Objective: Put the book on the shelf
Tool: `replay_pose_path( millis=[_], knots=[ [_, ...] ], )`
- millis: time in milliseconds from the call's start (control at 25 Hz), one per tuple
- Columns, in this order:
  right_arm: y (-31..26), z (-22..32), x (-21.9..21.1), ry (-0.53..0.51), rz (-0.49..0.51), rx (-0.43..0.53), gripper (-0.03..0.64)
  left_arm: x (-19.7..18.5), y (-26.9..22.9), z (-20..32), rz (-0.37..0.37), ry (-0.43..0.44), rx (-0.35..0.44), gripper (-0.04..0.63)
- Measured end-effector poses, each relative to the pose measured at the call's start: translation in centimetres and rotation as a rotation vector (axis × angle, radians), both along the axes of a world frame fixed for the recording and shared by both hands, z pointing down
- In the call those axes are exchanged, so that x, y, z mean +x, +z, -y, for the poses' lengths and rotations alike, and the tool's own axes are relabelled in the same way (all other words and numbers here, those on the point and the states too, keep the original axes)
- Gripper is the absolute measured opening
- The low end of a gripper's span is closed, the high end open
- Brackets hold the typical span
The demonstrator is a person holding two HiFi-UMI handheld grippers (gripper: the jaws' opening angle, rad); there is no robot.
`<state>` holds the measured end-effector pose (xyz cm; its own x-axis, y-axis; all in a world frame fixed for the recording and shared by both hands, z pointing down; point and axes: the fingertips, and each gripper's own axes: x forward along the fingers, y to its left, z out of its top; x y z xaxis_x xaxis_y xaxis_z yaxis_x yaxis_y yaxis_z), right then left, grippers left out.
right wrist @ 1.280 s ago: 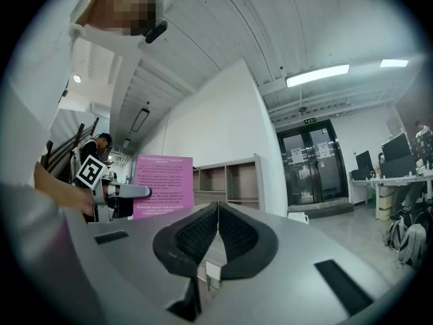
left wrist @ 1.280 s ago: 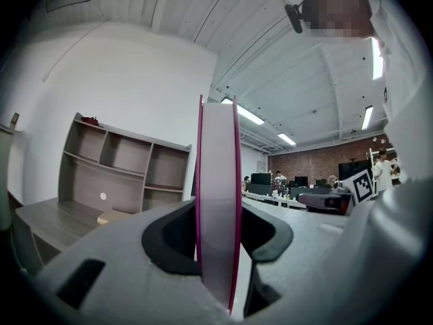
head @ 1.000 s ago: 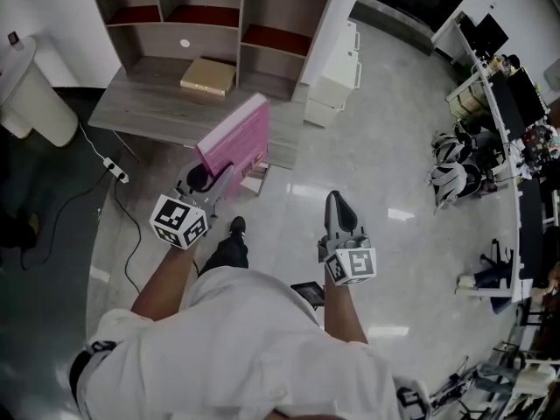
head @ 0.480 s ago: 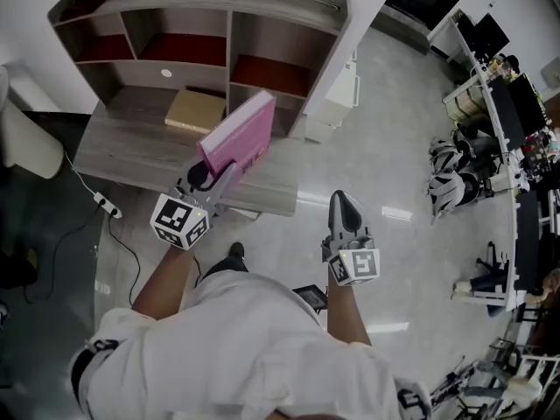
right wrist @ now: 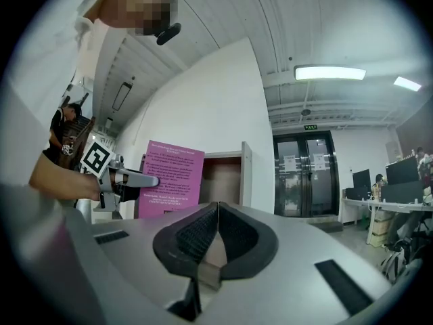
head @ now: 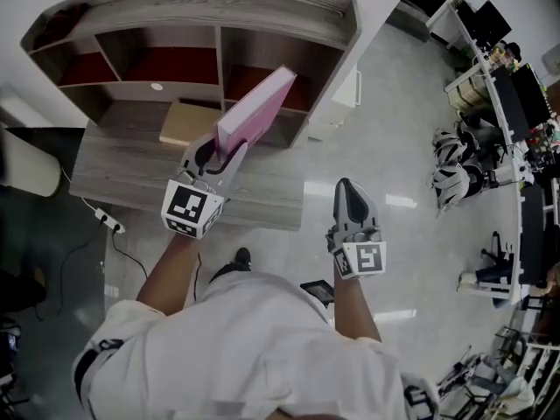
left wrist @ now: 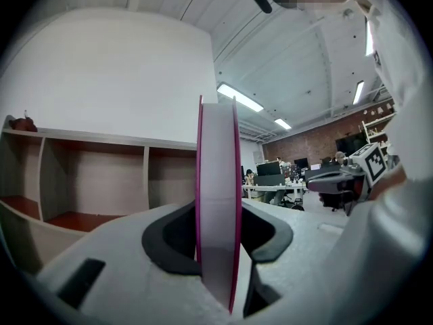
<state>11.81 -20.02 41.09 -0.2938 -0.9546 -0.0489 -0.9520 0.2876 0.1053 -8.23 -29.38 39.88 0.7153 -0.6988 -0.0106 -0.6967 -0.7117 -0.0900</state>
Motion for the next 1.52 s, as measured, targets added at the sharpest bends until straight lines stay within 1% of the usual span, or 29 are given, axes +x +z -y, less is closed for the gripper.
replay_pose_path(
  millis=[240,360,520,600,800,920,1080,1240,1520],
  knots=[
    [-1.4,1.7,0.8,-0.011,0.007,0.029,0.015,1.8,-1.7,2.7,0.063,-0.01,0.068,0.149],
    [-1.5,2.1,1.8,-0.016,0.02,0.035,0.015,2.6,-1.9,3.7,0.086,-0.028,0.079,0.149],
    [-1.3,2.8,3.4,-0.035,0.026,0.04,0.015,3.7,-1.5,4.8,0.163,-0.075,0.1,0.149],
    [-1.3,3.3,4.4,-0.045,0.029,0.039,0.015,4.4,-1.2,5.2,0.194,-0.098,0.098,0.149],
    [-2.1,4.1,6.6,-0.062,0.033,0.053,0.015,6.3,-0.5,6.2,0.245,-0.131,0.083,0.149],
    [-2.2,4.2,7.4,-0.069,0.035,0.055,0.015,7.3,0.4,7.1,0.281,-0.156,0.054,0.149],
    [-1.6,4.1,8.5,-0.072,0.058,0.032,0.015,8.3,0.7,8.3,0.296,-0.177,0.004,0.149],
    [-1.4,3.8,9.6,-0.06,0.074,0.019,0.015,9.1,0.8,9.5,0.285,-0.19,-0.032,0.149],
    [-1.3,3.1,10.7,-0.046,0.076,0.01,0.015,11.2,0.3,11.9,0.289,-0.18,-0.009,0.15]
  ],
)
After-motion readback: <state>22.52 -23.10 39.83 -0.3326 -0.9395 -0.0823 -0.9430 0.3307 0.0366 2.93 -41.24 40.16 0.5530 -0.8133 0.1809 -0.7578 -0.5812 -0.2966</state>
